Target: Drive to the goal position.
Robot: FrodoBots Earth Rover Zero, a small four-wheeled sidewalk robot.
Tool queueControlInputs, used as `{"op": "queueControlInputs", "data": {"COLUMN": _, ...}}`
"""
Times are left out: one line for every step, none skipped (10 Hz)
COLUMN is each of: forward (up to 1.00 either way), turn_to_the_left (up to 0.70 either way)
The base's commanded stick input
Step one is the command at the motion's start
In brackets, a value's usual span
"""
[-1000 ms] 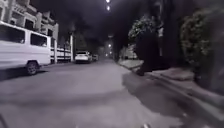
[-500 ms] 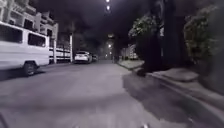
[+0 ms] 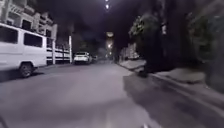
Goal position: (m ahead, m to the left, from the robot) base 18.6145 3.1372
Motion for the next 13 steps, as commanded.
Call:
{"op": "queueControlInputs", "data": {"forward": 0.5, "turn_to_the_left": 0.0}}
{"op": "queueControlInputs", "data": {"forward": 0.5, "turn_to_the_left": 0.0}}
{"op": "queueControlInputs", "data": {"forward": 0.5, "turn_to_the_left": 0.0}}
{"op": "queueControlInputs", "data": {"forward": 0.5, "turn_to_the_left": 0.0}}
{"op": "queueControlInputs", "data": {"forward": 0.5, "turn_to_the_left": 0.0}}
{"op": "queueControlInputs", "data": {"forward": 0.5, "turn_to_the_left": 0.0}}
{"op": "queueControlInputs", "data": {"forward": 0.5, "turn_to_the_left": 0.0}}
{"op": "queueControlInputs", "data": {"forward": 0.5, "turn_to_the_left": 0.0}}
{"op": "queueControlInputs", "data": {"forward": 0.5, "turn_to_the_left": 0.0}}
{"op": "queueControlInputs", "data": {"forward": 0.5, "turn_to_the_left": 0.0}}
{"op": "queueControlInputs", "data": {"forward": 0.5, "turn_to_the_left": 0.0}}
{"op": "queueControlInputs", "data": {"forward": 0.5, "turn_to_the_left": 0.0}}
{"op": "queueControlInputs", "data": {"forward": 0.5, "turn_to_the_left": 0.0}}
